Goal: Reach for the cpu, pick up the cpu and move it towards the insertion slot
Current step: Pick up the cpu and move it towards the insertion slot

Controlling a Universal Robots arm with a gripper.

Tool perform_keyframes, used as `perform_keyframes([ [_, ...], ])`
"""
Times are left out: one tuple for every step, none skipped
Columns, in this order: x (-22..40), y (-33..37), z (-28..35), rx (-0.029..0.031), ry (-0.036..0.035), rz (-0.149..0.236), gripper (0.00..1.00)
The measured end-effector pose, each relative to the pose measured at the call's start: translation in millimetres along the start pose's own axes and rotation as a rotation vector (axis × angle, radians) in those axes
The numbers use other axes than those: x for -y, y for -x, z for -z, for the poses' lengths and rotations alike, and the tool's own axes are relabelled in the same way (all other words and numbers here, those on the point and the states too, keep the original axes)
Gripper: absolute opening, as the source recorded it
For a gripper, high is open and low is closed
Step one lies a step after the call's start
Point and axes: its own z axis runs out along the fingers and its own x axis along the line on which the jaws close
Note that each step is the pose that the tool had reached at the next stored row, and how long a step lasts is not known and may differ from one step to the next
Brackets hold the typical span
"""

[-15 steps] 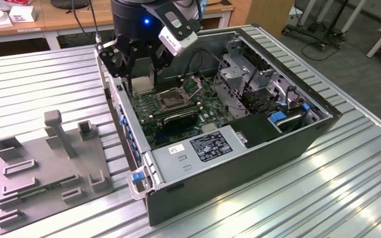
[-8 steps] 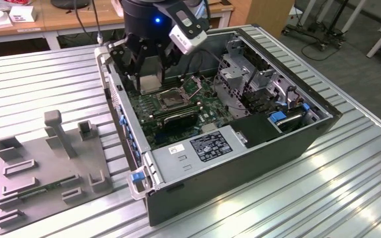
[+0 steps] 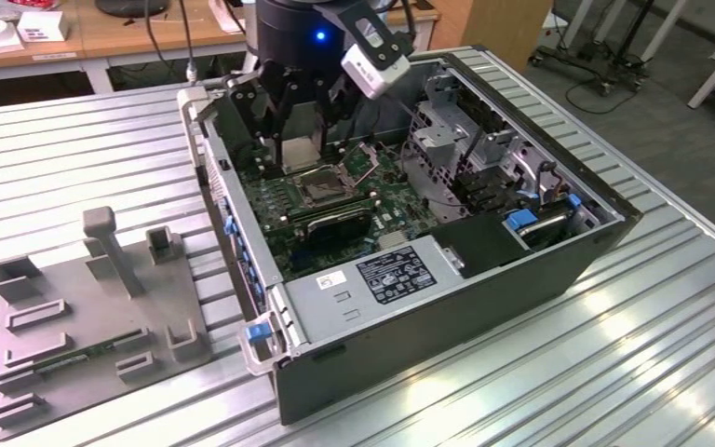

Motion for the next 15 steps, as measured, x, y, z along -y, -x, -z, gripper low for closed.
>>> perform_keyframes([
  [0.1,1.2,0.0,0.0,-0.0001,0.0,0.54],
  [0.1,1.7,-0.1,0.0,0.0001,0.0,0.54],
  [0.1,1.9,-0.1,0.0001,0.0001,0.0,0.54],
  [0.1,1.9,0.0,0.0,0.0,0.0,0.54],
  [0.0,1.9,0.0,0.0,0.0,0.0,0.54],
  [0.0,2.0,0.0,0.0,0.0,0.0,0.54],
  [0.0,2.0,0.0,0.0,0.0,0.0,0.54],
  [0.1,2.0,0.0,0.0,0.0,0.0,0.54],
  [0.1,2.2,-0.1,0.0,0.0,0.0,0.54],
  [0.0,3.0,-0.1,0.0,0.0,0.0,0.54],
  [0.0,4.6,-0.1,0.0,-0.0001,0.0,0.54],
  [0.1,6.3,-0.1,0.0,-0.0001,0.0,0.54],
  [0.2,8.4,-0.2,0.0,0.0,0.0,0.54],
  [0.2,10.4,-0.3,0.0,0.0,0.0,0.54],
  [0.3,12.5,-0.3,0.0,0.0,0.0,0.54],
])
